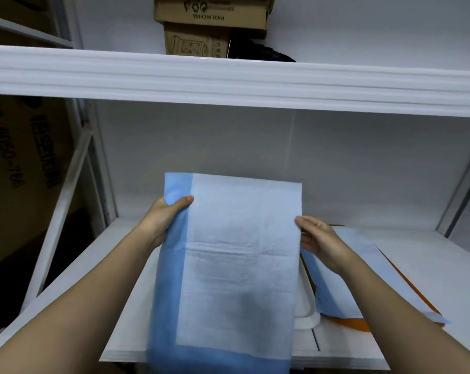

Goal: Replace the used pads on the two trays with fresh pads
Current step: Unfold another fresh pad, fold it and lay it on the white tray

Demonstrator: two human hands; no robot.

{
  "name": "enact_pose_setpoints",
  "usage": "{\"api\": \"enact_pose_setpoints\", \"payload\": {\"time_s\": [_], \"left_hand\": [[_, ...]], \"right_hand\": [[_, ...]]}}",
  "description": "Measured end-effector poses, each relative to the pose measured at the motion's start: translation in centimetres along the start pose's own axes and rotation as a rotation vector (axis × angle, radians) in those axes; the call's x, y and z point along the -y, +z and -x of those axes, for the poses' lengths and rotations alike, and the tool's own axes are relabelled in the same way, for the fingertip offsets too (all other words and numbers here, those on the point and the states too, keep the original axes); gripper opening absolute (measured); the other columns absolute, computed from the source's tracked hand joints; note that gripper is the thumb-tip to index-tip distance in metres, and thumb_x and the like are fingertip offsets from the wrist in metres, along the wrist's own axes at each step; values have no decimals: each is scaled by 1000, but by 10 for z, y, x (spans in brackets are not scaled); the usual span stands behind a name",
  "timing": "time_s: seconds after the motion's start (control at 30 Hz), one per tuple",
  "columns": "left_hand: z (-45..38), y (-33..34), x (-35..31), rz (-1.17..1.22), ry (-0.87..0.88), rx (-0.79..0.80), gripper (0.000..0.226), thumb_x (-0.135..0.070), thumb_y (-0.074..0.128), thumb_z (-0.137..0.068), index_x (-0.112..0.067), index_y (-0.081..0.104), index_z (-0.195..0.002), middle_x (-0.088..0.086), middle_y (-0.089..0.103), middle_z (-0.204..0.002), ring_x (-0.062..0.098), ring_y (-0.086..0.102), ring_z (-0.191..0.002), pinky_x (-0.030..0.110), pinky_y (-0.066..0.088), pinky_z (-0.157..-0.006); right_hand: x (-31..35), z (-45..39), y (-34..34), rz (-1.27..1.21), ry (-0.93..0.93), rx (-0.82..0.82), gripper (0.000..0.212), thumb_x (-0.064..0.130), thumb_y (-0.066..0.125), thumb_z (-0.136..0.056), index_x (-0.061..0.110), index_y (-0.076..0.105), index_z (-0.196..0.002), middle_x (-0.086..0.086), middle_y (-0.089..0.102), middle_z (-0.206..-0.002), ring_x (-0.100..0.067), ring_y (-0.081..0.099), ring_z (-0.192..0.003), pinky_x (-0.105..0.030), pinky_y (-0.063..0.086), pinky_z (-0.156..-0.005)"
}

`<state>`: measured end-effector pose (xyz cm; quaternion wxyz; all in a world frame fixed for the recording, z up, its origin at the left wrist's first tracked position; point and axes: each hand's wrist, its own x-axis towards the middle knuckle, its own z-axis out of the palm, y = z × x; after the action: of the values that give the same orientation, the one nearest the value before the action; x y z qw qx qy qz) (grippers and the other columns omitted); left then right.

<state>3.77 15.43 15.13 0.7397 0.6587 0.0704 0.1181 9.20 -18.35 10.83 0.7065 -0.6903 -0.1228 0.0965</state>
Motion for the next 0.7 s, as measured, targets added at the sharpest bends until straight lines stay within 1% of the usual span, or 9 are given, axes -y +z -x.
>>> {"api": "enact_pose_setpoints", "payload": {"time_s": [0.1,0.13,0.2,0.3,0.33,0.4,0.47,0.6,0.7], "left_hand": [[-3,5,-4,-14,-3,-11,21,-26,72,-82,-12,68,-98,6,73,-90,20,70,-78,28,54,-68],[-3,6,-5,-22,-10,-14,22,-26,73,-82,-13,67,-98,5,73,-89,19,70,-76,28,53,-66],[-4,3,-3,-29,-18,-49,23,-28,74,-81,-14,66,-97,5,72,-89,20,68,-77,29,53,-66],[-6,-5,0,-11,-34,-94,25,-29,74,-80,-15,65,-99,4,71,-94,22,67,-84,34,54,-76],[-5,-7,2,3,-45,-91,27,-29,74,-81,-15,65,-103,4,71,-97,23,67,-88,36,54,-79],[-3,-13,9,27,-74,-68,33,-29,72,-82,-14,64,-110,5,71,-103,24,67,-94,37,53,-83],[-1,-18,18,54,-80,-58,33,-27,70,-84,-13,63,-113,6,71,-108,24,67,-97,38,53,-84],[3,-21,23,96,-54,-79,27,-23,68,-86,-11,63,-110,6,70,-108,21,67,-93,34,53,-74],[7,-22,17,97,-55,-17,29,-27,65,-87,-11,64,-112,8,70,-112,17,70,-88,31,55,-72]], "right_hand": [[-14,8,17,141,90,66,35,24,66,-86,9,63,-118,-5,71,-109,-21,68,-100,-31,53,-85],[-17,7,21,139,86,26,33,23,65,-87,8,63,-117,-6,72,-107,-22,68,-99,-32,55,-83],[-16,6,26,83,44,-76,28,24,61,-91,7,65,-112,-9,72,-104,-28,68,-99,-39,55,-86],[-3,8,33,96,-44,-144,21,25,57,-94,10,66,-106,-10,72,-103,-27,69,-96,-45,53,-91],[1,9,37,105,-81,-155,17,24,55,-95,13,66,-104,-8,72,-103,-23,69,-94,-41,54,-89],[10,13,42,123,-153,-171,14,20,53,-96,16,65,-100,-3,72,-99,-12,69,-84,-25,57,-75],[19,16,44,168,-214,-165,14,17,53,-96,16,66,-98,1,72,-94,-7,68,-77,-17,53,-64],[40,22,43,183,-297,-147,15,14,54,-95,23,66,-98,5,74,-92,-10,70,-80,-21,55,-66],[58,27,43,211,-353,-126,16,15,55,-95,25,67,-97,1,74,-95,-16,71,-85,-29,57,-73]]}}
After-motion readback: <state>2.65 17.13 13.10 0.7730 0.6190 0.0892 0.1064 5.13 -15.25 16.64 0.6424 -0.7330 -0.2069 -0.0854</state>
